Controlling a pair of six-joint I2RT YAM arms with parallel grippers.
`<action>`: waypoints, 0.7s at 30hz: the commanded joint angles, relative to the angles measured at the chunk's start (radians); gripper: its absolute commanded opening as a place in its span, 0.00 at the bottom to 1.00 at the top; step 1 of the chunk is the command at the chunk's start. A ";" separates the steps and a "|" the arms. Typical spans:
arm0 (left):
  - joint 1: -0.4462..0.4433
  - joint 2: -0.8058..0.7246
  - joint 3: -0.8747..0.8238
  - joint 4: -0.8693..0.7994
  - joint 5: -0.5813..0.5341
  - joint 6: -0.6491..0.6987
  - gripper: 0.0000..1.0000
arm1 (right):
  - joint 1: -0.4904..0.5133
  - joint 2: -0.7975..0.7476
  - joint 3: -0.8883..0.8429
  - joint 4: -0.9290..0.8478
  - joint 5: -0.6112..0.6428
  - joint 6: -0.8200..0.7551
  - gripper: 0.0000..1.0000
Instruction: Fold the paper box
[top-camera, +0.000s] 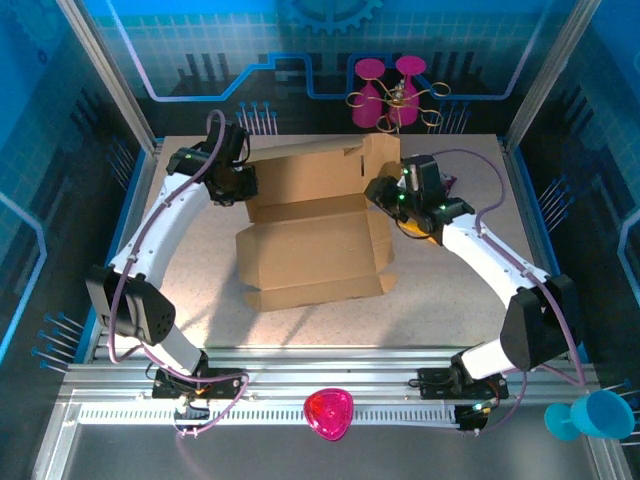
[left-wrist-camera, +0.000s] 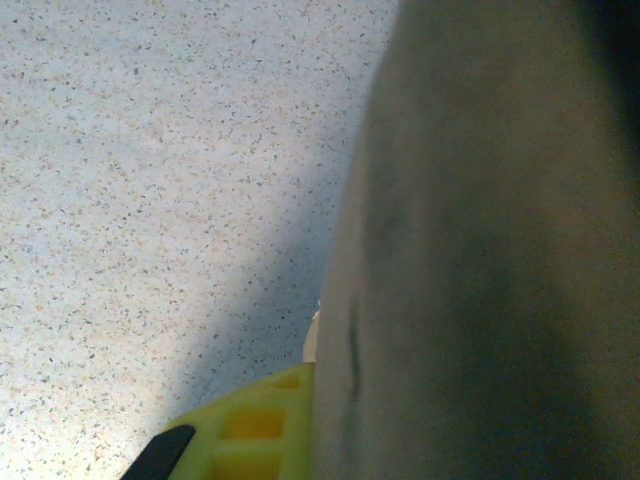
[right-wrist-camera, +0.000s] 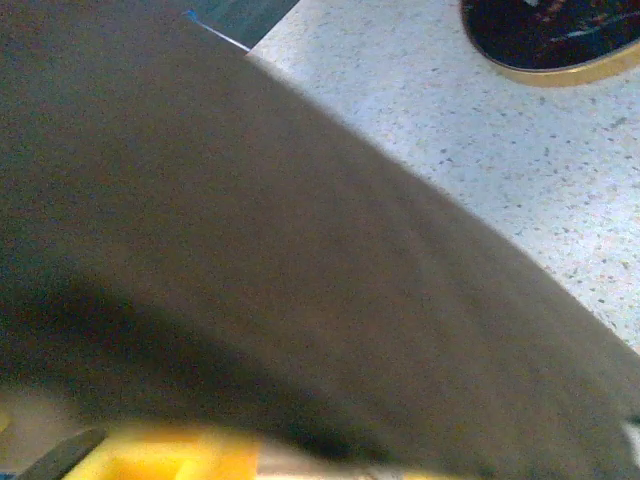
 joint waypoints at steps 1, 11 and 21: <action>0.007 0.010 0.039 -0.012 0.036 -0.019 0.00 | 0.022 0.023 0.050 -0.023 -0.007 -0.034 0.44; 0.007 0.012 0.053 -0.015 0.051 -0.023 0.00 | 0.044 0.071 0.103 -0.044 -0.024 -0.067 0.53; 0.007 0.017 0.063 -0.019 0.059 -0.024 0.00 | 0.067 0.079 0.117 -0.048 -0.010 -0.095 0.55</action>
